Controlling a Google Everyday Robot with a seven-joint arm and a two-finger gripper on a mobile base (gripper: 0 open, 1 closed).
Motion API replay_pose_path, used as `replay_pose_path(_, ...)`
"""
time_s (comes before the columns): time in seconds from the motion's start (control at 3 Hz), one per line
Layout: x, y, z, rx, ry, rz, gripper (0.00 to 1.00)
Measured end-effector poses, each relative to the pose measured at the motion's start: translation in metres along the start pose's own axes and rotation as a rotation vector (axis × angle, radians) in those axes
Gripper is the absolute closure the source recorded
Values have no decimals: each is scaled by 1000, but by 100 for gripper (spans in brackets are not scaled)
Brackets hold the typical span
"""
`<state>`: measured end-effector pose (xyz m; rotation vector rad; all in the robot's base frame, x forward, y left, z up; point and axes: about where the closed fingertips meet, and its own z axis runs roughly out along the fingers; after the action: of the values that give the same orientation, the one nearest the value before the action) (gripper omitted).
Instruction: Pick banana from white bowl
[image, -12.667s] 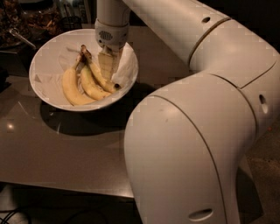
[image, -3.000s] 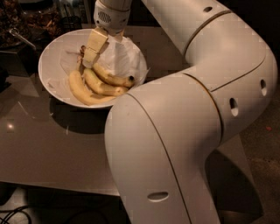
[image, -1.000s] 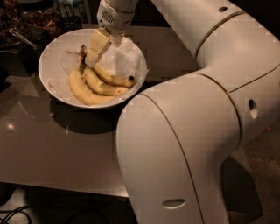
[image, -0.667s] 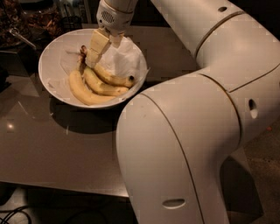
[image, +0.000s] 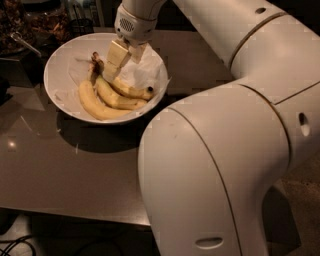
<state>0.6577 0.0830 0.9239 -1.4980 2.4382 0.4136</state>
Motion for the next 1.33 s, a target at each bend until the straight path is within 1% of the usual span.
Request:
replay_pose_path(0.33, 6, -2, 6, -4, 17, 28, 33)
replay_pose_path(1.0, 11, -8, 26, -22, 51, 67, 39)
replay_pose_path(1.33, 14, -11, 34, -25, 64, 87, 45)
